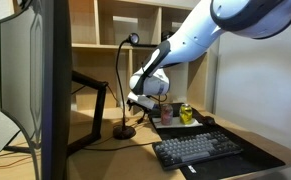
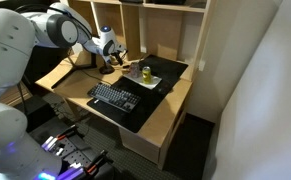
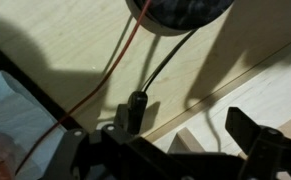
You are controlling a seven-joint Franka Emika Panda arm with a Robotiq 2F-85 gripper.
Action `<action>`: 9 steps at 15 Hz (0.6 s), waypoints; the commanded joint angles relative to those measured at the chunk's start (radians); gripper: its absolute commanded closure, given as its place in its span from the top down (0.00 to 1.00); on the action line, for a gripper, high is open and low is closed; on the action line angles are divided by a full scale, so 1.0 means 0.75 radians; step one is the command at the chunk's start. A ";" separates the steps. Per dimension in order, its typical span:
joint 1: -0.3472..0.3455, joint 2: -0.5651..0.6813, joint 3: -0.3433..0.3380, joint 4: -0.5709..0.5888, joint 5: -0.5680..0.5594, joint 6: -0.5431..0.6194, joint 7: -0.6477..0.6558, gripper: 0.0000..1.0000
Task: Turn on the desk lamp
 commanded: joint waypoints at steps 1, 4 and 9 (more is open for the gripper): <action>0.010 0.017 -0.011 0.028 0.003 0.000 0.004 1.00; -0.002 0.064 0.000 0.076 0.008 -0.035 -0.006 1.00; -0.048 0.158 0.026 0.200 0.056 -0.053 0.012 1.00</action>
